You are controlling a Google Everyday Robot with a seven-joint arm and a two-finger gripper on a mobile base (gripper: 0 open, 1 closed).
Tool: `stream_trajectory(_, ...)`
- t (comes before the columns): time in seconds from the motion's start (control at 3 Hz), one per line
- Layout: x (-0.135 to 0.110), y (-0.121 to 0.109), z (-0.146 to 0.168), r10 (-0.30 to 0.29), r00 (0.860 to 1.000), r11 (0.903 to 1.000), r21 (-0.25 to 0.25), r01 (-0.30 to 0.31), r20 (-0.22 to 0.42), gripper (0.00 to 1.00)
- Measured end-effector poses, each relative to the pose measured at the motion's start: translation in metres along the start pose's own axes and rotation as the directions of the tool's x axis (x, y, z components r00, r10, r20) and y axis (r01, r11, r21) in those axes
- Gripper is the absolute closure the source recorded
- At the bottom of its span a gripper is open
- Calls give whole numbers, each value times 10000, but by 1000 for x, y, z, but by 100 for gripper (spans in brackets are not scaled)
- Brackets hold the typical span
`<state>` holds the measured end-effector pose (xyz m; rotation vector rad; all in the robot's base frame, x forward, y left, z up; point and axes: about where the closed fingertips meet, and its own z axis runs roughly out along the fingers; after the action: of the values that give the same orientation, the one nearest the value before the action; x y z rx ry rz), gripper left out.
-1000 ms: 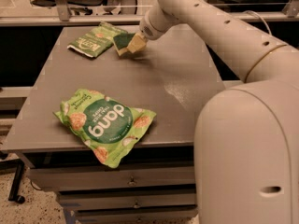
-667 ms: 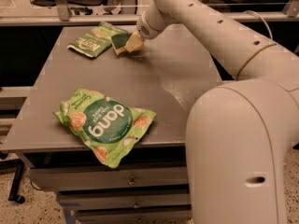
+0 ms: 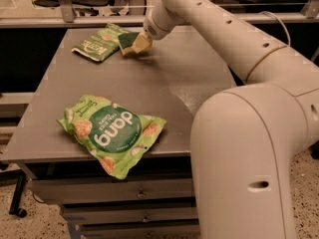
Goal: Move sponge near green jalapeno chip bag
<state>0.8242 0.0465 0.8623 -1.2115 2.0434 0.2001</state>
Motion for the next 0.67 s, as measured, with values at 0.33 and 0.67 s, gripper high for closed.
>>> stream_trajectory(0.33,-1,-2,0,-4,10000,10000,27,4,-3,0)
stream_trajectory(0.67,-1,-2,-1,15,10000,10000,8,-15,36,0)
